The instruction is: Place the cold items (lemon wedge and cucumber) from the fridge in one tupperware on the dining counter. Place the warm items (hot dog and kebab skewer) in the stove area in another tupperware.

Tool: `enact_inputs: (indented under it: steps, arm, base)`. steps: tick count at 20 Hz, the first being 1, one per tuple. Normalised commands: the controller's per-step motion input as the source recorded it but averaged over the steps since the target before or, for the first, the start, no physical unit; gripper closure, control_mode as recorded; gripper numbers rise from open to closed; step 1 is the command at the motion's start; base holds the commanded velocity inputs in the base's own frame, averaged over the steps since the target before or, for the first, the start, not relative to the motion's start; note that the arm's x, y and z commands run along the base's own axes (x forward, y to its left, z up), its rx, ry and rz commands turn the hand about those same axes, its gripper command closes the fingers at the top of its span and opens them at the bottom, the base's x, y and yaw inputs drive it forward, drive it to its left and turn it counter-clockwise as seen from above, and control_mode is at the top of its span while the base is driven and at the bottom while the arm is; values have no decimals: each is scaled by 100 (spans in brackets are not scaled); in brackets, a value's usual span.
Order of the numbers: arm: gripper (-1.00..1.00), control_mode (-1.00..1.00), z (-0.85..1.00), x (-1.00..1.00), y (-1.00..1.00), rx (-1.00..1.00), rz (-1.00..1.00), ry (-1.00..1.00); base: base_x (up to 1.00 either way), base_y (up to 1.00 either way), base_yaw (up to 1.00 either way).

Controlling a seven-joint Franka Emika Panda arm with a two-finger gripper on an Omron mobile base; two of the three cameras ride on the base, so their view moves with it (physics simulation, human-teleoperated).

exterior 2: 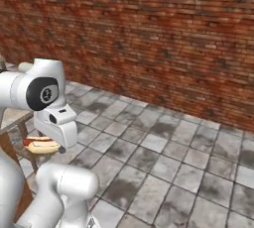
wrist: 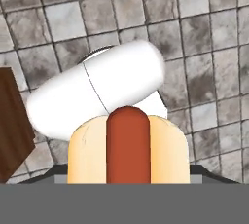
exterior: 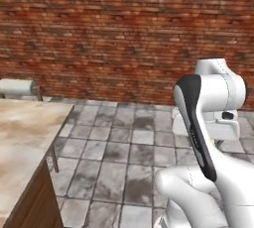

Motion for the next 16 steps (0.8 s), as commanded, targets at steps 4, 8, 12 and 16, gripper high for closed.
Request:
enact_inputs:
  steps: [4, 8, 12, 16]
  arm:
    - [100, 100, 0, 0, 0, 0, 0, 0]
    - [100, 100, 0, 0, 0, 0, 0, 0]
    - [100, 100, 0, 0, 0, 0, 0, 0]
    - [100, 100, 0, 0, 0, 0, 0, 0]
  base:
    - [100, -72, 42]
    - [100, -76, 40]
    - [100, -81, 38]
    - [100, -85, 36]
